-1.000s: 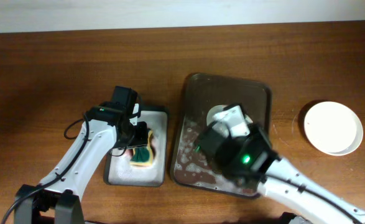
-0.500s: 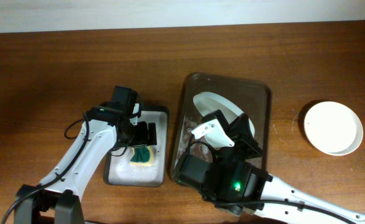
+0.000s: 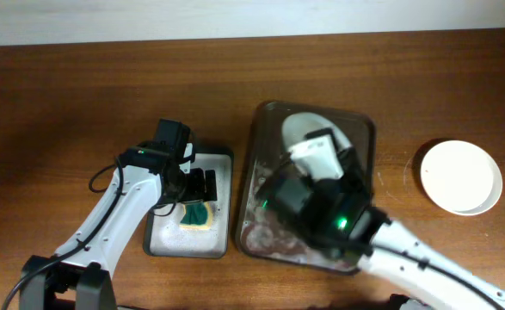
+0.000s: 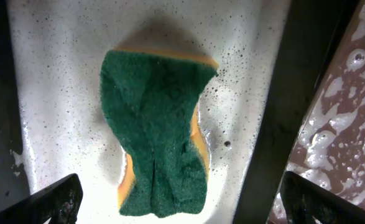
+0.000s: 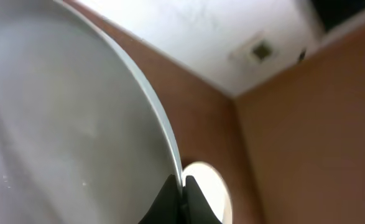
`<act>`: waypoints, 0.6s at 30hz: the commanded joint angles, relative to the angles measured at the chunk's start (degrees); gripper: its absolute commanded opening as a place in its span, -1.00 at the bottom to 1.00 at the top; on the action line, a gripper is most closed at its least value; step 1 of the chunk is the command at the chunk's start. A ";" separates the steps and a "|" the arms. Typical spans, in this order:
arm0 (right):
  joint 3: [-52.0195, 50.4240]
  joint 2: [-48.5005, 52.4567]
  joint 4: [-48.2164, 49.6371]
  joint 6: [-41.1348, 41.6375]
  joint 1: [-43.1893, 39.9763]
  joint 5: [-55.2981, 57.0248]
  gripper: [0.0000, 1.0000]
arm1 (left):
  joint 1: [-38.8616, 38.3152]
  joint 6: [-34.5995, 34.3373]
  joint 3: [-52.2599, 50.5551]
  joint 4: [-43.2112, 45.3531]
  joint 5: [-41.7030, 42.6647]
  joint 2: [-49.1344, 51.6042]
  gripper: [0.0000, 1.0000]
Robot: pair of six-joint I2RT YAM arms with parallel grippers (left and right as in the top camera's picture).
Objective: Clean dirty plates on tray and stack at the side
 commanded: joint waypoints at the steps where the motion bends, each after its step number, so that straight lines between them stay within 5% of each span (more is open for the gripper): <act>1: 1.84 -0.48 2.64 1.33 -15.21 -16.39 -0.92 | 0.35 0.31 -0.37 -0.09 0.61 -1.25 0.99; 5: 2.10 0.37 9.05 -9.03 -41.86 -56.85 -0.92 | 0.35 0.31 -0.37 -0.09 0.61 -1.25 0.99; 8: 2.10 2.67 9.64 -8.74 -61.55 -71.63 -0.92 | 0.33 0.31 -0.37 -0.09 0.61 -1.25 0.99; 13: 2.10 10.58 13.42 -3.63 -86.97 -75.73 -0.92 | 0.35 0.31 -0.37 -0.09 0.61 -1.25 0.99; 18: 2.10 21.62 14.05 -1.01 -96.08 -75.73 -0.85 | 0.35 0.31 -0.37 -0.07 0.61 -1.25 0.99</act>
